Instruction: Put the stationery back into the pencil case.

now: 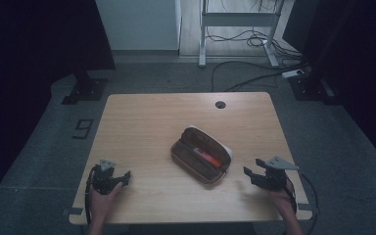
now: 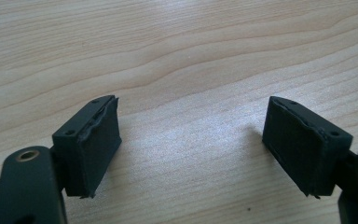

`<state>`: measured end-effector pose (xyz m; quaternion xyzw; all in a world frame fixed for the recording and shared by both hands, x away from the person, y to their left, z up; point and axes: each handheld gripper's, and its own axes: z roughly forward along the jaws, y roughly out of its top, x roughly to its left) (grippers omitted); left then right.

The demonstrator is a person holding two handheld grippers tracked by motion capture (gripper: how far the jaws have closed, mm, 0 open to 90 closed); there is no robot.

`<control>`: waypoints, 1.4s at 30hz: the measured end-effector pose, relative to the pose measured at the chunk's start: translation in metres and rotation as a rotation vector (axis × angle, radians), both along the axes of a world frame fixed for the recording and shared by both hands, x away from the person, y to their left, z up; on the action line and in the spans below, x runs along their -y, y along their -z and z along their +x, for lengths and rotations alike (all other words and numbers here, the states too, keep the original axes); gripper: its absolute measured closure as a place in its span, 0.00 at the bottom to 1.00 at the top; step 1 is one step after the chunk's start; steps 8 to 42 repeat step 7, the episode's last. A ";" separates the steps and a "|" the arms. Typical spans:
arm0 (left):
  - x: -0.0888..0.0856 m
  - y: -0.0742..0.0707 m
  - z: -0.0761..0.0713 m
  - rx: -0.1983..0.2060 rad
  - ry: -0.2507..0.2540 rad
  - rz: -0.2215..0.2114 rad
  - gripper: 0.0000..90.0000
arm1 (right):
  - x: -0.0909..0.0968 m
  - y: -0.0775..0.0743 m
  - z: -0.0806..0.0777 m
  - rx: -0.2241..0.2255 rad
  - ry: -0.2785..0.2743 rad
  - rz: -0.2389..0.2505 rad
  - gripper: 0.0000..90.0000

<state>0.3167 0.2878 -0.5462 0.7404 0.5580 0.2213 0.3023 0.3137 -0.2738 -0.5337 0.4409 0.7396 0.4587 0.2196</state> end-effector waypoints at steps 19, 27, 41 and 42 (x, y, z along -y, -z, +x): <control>0.000 0.000 0.000 0.000 0.000 0.000 0.21 | -0.005 0.005 0.002 -0.013 -0.009 -0.028 0.35; 0.000 0.000 0.000 0.000 0.000 0.000 0.21 | -0.005 0.005 0.002 -0.013 -0.009 -0.028 0.35; 0.000 0.000 0.000 0.000 0.000 0.000 0.21 | -0.005 0.005 0.002 -0.013 -0.009 -0.028 0.35; 0.000 0.000 0.000 0.000 0.000 0.000 0.21 | -0.005 0.005 0.002 -0.013 -0.009 -0.028 0.35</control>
